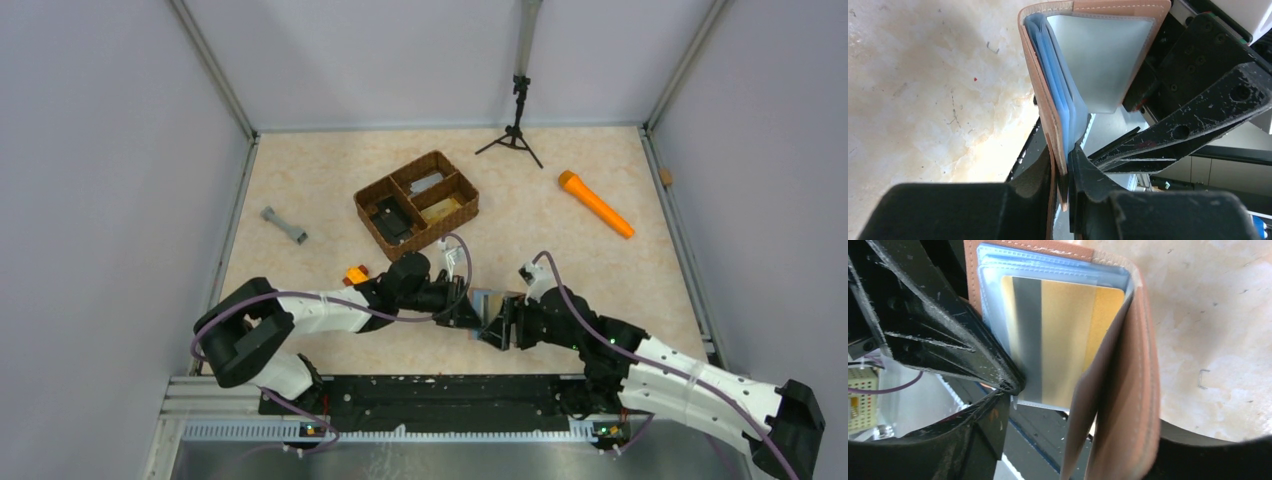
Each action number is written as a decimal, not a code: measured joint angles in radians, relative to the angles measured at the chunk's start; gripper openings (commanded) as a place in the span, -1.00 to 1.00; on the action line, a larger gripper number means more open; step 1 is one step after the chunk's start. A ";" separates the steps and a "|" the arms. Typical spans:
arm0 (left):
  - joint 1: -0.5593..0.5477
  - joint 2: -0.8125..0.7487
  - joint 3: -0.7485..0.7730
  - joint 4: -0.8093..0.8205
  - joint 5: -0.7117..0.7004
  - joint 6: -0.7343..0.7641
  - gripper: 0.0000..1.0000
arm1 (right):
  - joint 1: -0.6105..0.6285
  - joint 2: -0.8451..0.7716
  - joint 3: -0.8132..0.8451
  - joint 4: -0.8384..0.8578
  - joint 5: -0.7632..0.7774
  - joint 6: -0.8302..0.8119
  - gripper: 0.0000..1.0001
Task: Take the credit cards out of the card holder
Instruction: Remove the credit card from the card holder.
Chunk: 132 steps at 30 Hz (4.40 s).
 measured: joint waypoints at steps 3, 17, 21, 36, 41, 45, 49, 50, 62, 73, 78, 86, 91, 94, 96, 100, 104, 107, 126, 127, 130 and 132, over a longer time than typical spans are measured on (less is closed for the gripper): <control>0.000 0.000 0.000 0.000 -0.001 0.000 -0.48 | 0.002 0.000 0.000 0.008 -0.006 0.000 0.20; 0.011 -0.037 -0.005 -0.005 -0.017 0.003 0.18 | 0.002 -0.046 0.000 0.005 -0.026 0.012 0.16; 0.014 -0.060 -0.019 0.016 -0.019 -0.001 0.35 | 0.002 -0.073 0.000 0.006 -0.027 0.029 0.15; 0.040 -0.172 -0.134 0.146 0.017 -0.049 0.19 | 0.002 -0.195 -0.016 -0.001 0.018 0.092 0.15; 0.055 -0.175 -0.144 0.167 0.026 -0.059 0.02 | 0.002 -0.228 -0.029 0.019 0.018 0.108 0.15; 0.063 -0.175 -0.144 0.171 0.026 -0.063 -0.16 | 0.002 -0.233 -0.031 0.036 0.010 0.119 0.15; 0.067 -0.171 -0.144 0.176 0.025 -0.061 -0.25 | 0.002 -0.243 -0.053 0.082 -0.013 0.134 0.16; 0.068 -0.167 -0.144 0.175 0.026 -0.060 -0.32 | 0.002 -0.245 -0.061 0.094 -0.019 0.137 0.17; 0.071 -0.170 -0.134 0.026 -0.050 -0.008 -0.87 | 0.002 -0.320 -0.065 -0.013 0.080 0.163 0.86; 0.019 -0.194 0.134 -0.532 -0.320 0.172 -0.95 | 0.002 -0.172 -0.035 -0.050 0.180 0.133 0.92; -0.037 -0.109 0.292 -0.735 -0.460 0.238 -0.93 | 0.002 -0.042 -0.056 0.095 0.144 0.122 0.82; -0.108 0.159 0.486 -1.024 -0.660 0.275 -0.97 | 0.002 -0.048 -0.068 0.082 0.208 0.125 0.60; -0.105 0.143 0.466 -0.989 -0.631 0.290 -1.00 | 0.002 -0.119 -0.068 0.033 0.223 0.133 0.25; -0.063 0.065 0.358 -0.887 -0.530 0.291 -1.00 | 0.002 -0.190 -0.068 0.038 0.217 0.135 0.01; -0.016 0.003 0.264 -0.795 -0.440 0.279 -1.00 | 0.002 -0.228 -0.071 0.063 0.207 0.140 -0.01; 0.097 -0.094 0.074 -0.579 -0.250 0.208 -1.00 | 0.002 -0.248 -0.077 0.119 0.175 0.150 -0.04; 0.132 -0.121 -0.005 -0.408 -0.118 0.145 -0.99 | 0.002 -0.200 -0.077 0.181 0.139 0.166 -0.13; 0.137 -0.126 -0.039 -0.258 -0.026 0.087 -0.99 | 0.002 -0.134 -0.081 0.238 0.109 0.178 -0.22; 0.177 -0.070 -0.194 0.523 0.223 -0.311 -0.99 | -0.024 -0.192 -0.122 0.347 0.039 0.351 -0.38; 0.177 -0.058 -0.197 0.553 0.227 -0.327 -0.99 | -0.027 -0.196 -0.122 0.350 0.033 0.359 -0.42; 0.181 -0.025 -0.206 0.642 0.243 -0.373 -0.99 | -0.031 -0.211 -0.122 0.349 0.026 0.373 -0.62; 0.182 -0.008 -0.206 0.691 0.250 -0.396 -0.99 | -0.034 -0.229 -0.124 0.349 0.027 0.385 -0.84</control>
